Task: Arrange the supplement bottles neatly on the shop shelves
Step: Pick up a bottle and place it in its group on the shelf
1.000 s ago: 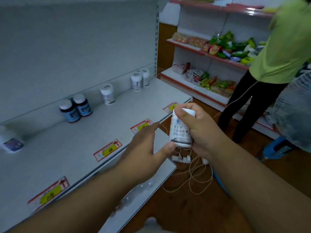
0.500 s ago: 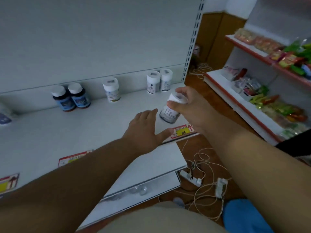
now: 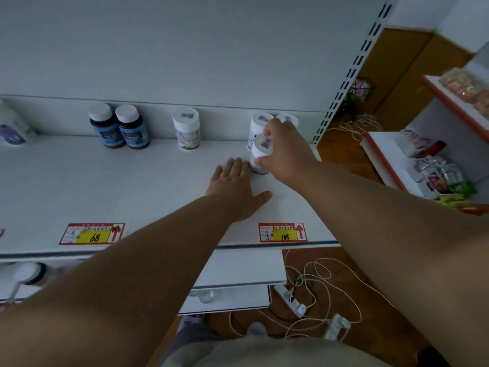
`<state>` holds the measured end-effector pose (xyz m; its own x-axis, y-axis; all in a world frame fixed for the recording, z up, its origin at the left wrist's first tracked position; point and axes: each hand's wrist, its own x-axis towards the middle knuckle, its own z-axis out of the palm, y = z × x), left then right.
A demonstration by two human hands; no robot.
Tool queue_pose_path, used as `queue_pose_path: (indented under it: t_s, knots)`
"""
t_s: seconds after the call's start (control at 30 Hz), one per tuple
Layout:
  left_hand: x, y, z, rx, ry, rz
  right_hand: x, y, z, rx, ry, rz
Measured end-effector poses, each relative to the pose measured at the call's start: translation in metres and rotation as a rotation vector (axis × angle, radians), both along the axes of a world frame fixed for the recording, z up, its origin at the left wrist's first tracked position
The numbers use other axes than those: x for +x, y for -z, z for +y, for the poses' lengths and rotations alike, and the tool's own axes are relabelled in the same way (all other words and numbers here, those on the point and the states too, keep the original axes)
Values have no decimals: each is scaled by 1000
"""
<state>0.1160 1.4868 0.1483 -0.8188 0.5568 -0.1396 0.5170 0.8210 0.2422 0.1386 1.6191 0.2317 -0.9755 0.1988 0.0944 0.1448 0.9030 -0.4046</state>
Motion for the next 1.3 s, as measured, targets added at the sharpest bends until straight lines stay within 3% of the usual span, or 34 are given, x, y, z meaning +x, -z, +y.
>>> queue_pose_path:
  t_s: [0.2, 0.47, 0.67, 0.8, 1.0, 1.3]
  knots:
    - [-9, 3, 4, -28, 6, 5, -16, 2, -2, 80, 34, -18]
    - [-25, -1, -8, -12, 49, -23, -22, 8, -7, 32, 71, -23]
    - [-25, -22, -33, 115, 68, 47, -14, 13, -21, 138, 158, 167]
    - [-18, -40, -54, 164, -1, 105, -3, 8, -36, 141, 68, 241]
    - [33, -58, -102, 224, -282, 192, 10, -6, -70, 11, -167, 363]
    - [155, -68, -276, 58, -692, 237, 56, -3, -239, -256, -617, 244]
